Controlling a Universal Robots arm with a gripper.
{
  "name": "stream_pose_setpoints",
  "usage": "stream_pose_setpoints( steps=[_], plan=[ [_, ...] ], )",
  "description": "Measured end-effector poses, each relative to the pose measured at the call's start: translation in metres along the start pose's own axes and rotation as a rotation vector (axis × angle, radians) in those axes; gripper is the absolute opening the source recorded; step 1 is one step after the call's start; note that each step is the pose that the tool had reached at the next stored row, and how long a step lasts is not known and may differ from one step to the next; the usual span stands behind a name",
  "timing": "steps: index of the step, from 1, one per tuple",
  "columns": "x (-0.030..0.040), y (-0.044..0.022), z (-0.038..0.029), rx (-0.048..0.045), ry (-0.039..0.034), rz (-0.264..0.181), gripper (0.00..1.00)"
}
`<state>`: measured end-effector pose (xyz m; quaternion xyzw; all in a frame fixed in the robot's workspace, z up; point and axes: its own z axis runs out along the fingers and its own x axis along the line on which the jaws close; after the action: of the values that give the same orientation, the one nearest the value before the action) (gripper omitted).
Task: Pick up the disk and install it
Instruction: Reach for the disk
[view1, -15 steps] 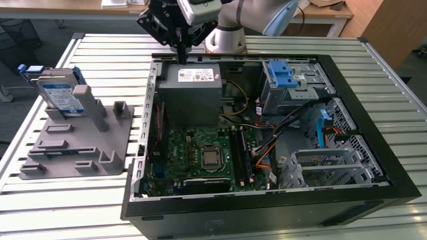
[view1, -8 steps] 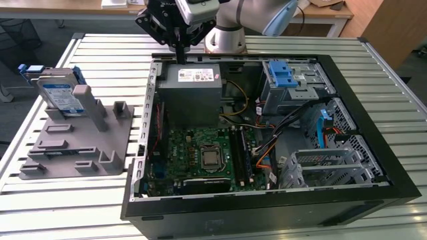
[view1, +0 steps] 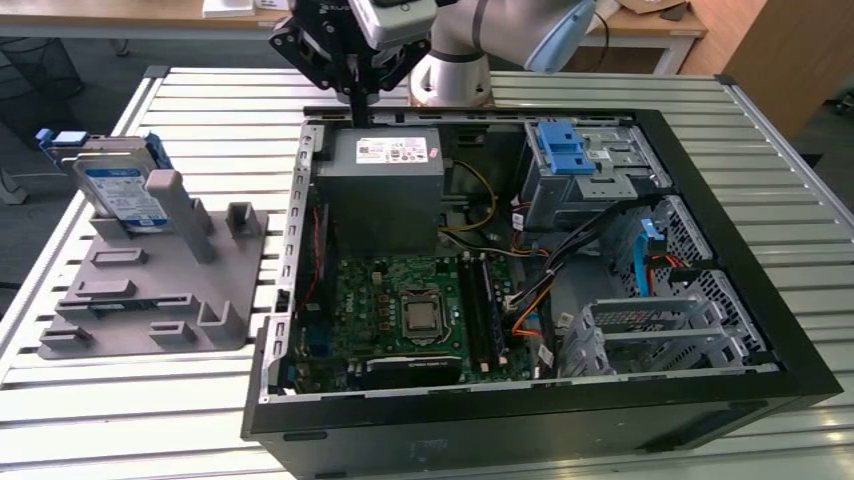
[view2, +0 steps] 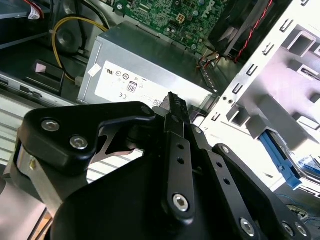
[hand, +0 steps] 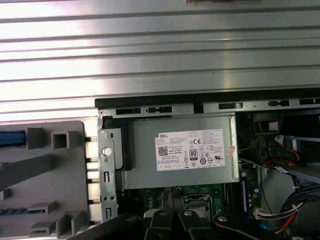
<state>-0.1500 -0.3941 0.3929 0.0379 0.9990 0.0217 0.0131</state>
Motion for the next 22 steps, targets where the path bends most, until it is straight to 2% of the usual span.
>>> stream_pose_setpoints(
  steps=[22],
  plan=[
    [0.0053, 0.0031, 0.0002, 0.0001, 0.0, 0.0, 0.11]
  ],
)
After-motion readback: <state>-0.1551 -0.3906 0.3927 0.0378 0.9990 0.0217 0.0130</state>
